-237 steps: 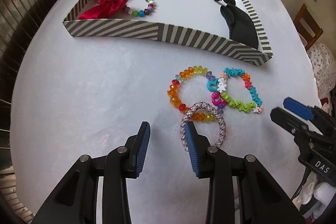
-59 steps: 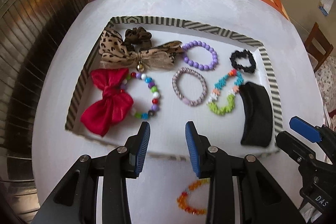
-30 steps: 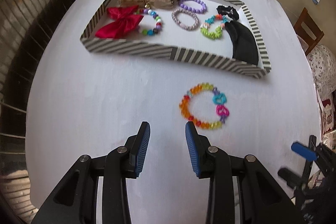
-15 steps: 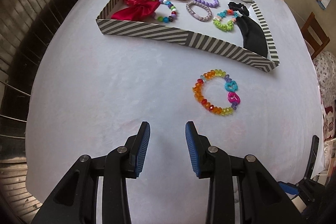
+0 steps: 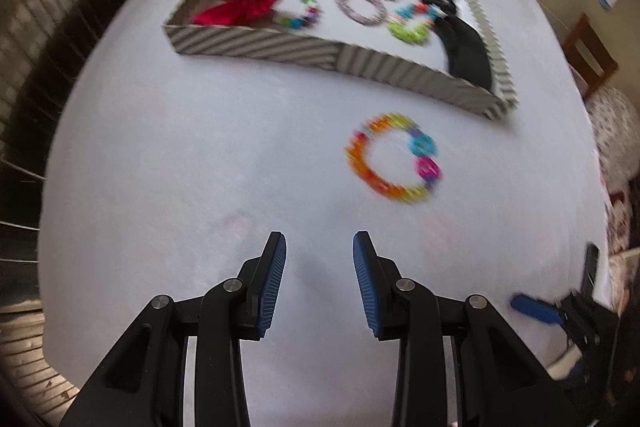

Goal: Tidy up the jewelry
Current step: 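Grasp the light blue fuzzy scrunchie with the left tool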

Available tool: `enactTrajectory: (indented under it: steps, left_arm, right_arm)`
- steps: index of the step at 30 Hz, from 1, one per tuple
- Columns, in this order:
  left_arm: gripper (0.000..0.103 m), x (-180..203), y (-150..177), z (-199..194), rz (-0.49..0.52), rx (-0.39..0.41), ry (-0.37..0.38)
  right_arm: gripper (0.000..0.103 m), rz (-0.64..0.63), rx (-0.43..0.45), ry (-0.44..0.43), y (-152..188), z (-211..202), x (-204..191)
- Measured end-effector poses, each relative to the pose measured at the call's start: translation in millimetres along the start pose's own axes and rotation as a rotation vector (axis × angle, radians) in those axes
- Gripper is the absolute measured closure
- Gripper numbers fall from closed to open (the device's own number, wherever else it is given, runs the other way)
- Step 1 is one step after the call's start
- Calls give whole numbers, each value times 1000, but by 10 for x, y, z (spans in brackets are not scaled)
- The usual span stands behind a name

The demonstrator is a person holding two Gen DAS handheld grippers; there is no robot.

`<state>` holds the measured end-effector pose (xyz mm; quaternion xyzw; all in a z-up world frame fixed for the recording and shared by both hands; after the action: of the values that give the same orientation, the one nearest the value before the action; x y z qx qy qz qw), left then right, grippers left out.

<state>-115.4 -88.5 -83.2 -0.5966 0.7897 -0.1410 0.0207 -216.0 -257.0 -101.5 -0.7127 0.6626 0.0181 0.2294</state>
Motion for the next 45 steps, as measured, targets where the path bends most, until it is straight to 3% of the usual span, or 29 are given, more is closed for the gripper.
enactTrajectory:
  steps: [4,9,15,25,32,37,45]
  left_arm:
    - [90,177,151,-7,42,-48,97]
    - [90,359,325,-27,93,-76,139]
    - [76,681,529,-149,210,-87,212]
    - [74,1128,757,3,384,-117,165]
    - [74,1171,847,150,426,-164,140]
    - [91,1111,797,76,404,-117,149]
    - [96,644,531,-27,240,-45,107]
  right_arm:
    - [42,9,-6,-10,21,-29,17]
    - [42,-7,-5,-20,117,-185,28]
    - [40,32,22,6,219,-375,239]
    - [37,90,43,13,282,-420,418]
    - [35,97,50,18,250,-435,429]
    - [35,102,69,21,131,-423,413]
    - [38,94,122,4,-380,-179,278]
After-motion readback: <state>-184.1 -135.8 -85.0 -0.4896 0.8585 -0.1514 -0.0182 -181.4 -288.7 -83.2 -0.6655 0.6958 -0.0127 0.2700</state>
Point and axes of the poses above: each gripper's, at about its wrist camera, not at the fingertips, and z roughly the way its jaws point, x to its right, y to its underside, the point moved 6 cm from there along z, roughly the way its jaws point, and after that the axes turned 5 degrees about z, right-handed, at the moved point
